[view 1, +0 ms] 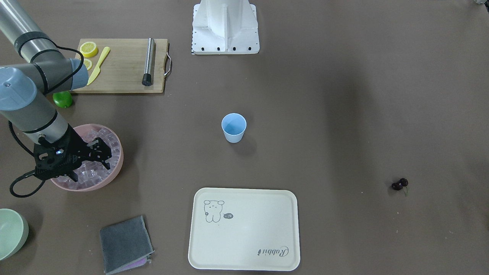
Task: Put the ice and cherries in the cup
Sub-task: 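Move the right gripper over the pink bowl of ice cubes, then lower the right gripper into the bowl and grasp an ice cube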
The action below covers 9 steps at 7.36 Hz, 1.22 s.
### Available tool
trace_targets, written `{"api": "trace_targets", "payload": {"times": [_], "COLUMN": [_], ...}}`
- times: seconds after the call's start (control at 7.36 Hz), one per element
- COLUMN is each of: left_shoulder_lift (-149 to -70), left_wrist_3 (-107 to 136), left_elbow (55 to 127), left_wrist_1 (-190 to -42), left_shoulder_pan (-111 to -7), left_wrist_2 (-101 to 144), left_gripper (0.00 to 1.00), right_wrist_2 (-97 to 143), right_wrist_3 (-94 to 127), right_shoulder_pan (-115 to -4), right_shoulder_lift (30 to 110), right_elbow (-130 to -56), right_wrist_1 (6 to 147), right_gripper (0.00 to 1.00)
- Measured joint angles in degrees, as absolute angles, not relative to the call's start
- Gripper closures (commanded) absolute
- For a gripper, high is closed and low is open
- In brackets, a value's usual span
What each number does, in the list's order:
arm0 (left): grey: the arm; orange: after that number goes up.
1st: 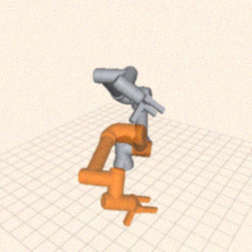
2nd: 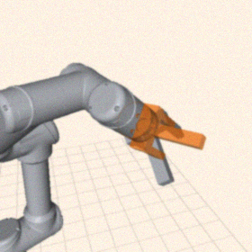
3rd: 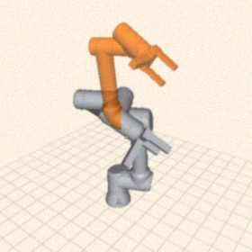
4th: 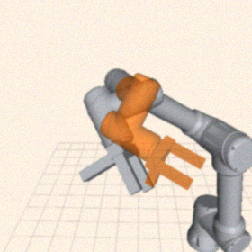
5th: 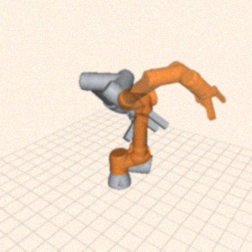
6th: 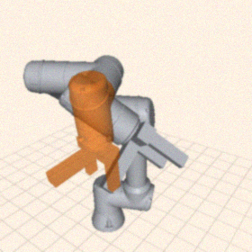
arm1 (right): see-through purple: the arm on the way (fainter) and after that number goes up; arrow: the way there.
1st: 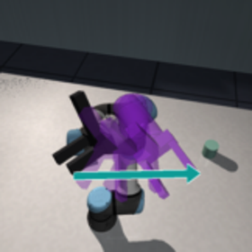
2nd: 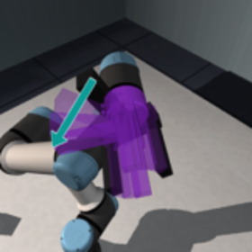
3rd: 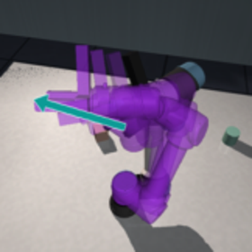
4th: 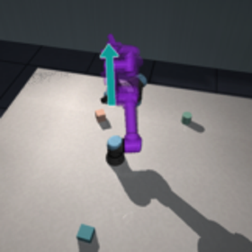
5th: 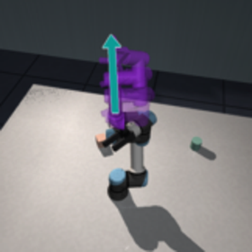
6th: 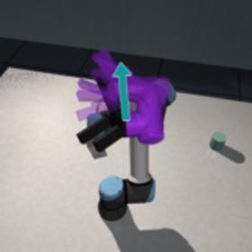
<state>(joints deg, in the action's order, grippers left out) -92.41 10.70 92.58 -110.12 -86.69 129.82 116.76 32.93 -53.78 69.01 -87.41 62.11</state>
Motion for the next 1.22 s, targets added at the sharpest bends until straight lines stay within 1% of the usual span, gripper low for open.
{"api": "trace_targets", "payload": {"times": [0.41, 0.68, 0.82, 1.22], "left_shoulder_lift": [-92.9, -93.5, -93.6, -93.5], "left_wrist_3": [10.7, 10.7, 10.7, 10.8], "left_elbow": [91.9, 90.4, 89.1, 87.5], "left_wrist_1": [-111.1, -112.3, -113.8, -116.4], "left_shoulder_pan": [-86.6, -86.5, -86.5, -86.5], "left_wrist_2": [129.7, 129.7, 129.7, 129.7], "left_gripper": [0.02, 0.02, 0.02, 0.02], "right_wrist_2": [116.7, 116.4, 116.1, 115.7], "right_wrist_3": [31.7, 31.8, 31.8, 33.0], "right_shoulder_pan": [-54.6, -54.6, -54.5, -53.7], "right_shoulder_lift": [69.9, 70.0, 69.9, 69.7], "right_elbow": [-87.1, -87.0, -86.8, -86.7], "right_wrist_1": [62.1, 62.1, 62.1, 62.1], "right_gripper": [0.11, 0.16, 0.22, 0.48]}}
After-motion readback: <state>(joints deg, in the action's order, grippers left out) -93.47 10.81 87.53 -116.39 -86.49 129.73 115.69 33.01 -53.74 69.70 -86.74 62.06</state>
